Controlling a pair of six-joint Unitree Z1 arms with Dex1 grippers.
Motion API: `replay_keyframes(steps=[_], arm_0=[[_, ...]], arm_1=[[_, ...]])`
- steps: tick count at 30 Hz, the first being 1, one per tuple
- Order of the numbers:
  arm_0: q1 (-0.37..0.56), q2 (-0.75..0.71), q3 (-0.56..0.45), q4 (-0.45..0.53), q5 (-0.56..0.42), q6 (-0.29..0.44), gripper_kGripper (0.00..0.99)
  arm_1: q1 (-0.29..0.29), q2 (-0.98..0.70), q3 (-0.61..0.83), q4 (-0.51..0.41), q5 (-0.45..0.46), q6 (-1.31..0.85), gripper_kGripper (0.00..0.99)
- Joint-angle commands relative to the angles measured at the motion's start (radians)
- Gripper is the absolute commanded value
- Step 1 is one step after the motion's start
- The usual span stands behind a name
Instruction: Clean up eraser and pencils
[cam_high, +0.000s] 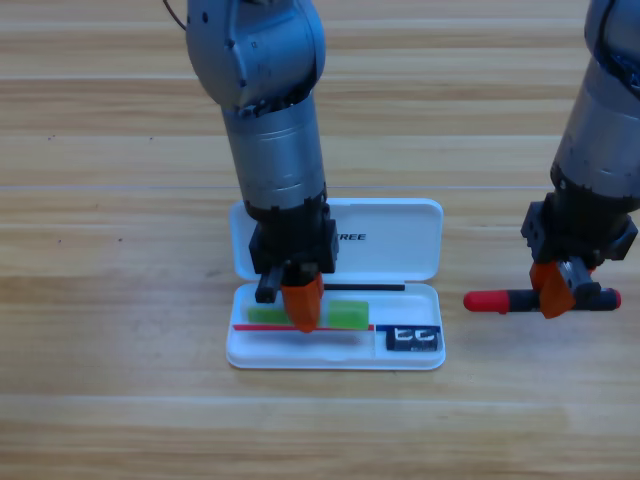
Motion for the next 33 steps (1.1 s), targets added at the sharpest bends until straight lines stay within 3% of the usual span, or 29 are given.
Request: replay_keyframes(steps=[1,2,3,5,6,7,15,21,27,33], arm_0=[[-0.018,0.056,0.021,0.009,-0.001,-0.003,0.0],[-0.018,0.056,0.021,0.009,-0.001,-0.003,0.023],[-0.018,0.056,0.022,0.009,-0.001,-0.003,0.181],[-0.018,0.054,0.026,0.009,-0.003,-0.006,0.732],[-0.018,0.054,0.026,0.011,-0.006,-0.006,0.899],[-0.018,0.054,0.026,0.009,-0.009,-0.007,0.95],[-0.018,0.049,0.021,0.011,-0.012,-0.007,0.988],[-0.01,0.007,-0.002,0.052,-0.006,0.0,0.99],[0.051,-0.191,-0.002,0.124,0.019,-0.003,0.99],[0.24,-0.452,0.058,0.141,0.0,0.051,0.99]], arm_1=[[0.034,-0.011,-0.012,0.018,0.007,0.013,0.0],[0.035,-0.009,-0.013,0.018,0.007,0.013,0.0],[0.035,-0.006,-0.013,0.018,0.007,0.013,0.0],[0.035,-0.005,-0.017,0.018,0.007,0.013,0.0],[0.035,-0.003,-0.018,0.018,0.005,0.014,0.0],[0.035,-0.002,-0.02,0.018,0.007,0.014,0.0],[0.046,0.014,-0.04,0.018,0.005,0.023,0.0],[0.077,0.078,-0.132,0.046,-0.007,0.053,0.0],[0.121,0.172,-0.26,0.098,-0.032,0.079,0.0],[0.16,0.28,-0.42,0.153,-0.051,0.102,0.0]])
